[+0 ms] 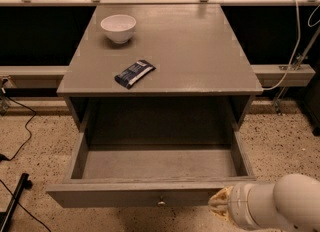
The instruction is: Close top drawer
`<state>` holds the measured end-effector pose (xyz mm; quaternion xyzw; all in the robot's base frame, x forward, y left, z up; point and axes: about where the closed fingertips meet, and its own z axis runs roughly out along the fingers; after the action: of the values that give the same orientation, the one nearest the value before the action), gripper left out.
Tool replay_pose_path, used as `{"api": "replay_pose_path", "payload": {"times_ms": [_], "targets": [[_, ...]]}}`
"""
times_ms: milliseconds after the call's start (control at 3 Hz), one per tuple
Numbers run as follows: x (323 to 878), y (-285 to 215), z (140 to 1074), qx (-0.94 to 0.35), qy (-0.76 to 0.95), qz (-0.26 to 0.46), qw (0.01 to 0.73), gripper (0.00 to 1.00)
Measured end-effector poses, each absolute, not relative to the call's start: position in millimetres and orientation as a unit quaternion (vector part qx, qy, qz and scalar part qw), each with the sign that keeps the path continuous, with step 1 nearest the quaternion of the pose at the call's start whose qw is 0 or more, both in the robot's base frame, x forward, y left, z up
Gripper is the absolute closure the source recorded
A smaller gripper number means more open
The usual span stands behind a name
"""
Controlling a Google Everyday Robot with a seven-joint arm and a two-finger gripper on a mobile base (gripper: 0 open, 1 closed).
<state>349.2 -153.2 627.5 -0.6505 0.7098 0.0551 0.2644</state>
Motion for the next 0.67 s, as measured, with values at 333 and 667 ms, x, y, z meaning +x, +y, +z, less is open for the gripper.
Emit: {"api": "replay_pose_path", "payload": {"times_ms": [333, 667], "targets": [[356.9, -143.8, 607.5, -0.637, 0.72, 0.063, 0.269, 1.0], [373.4, -127.4, 595.7, -0.616, 0.731, 0.073, 0.283, 1.0]]}}
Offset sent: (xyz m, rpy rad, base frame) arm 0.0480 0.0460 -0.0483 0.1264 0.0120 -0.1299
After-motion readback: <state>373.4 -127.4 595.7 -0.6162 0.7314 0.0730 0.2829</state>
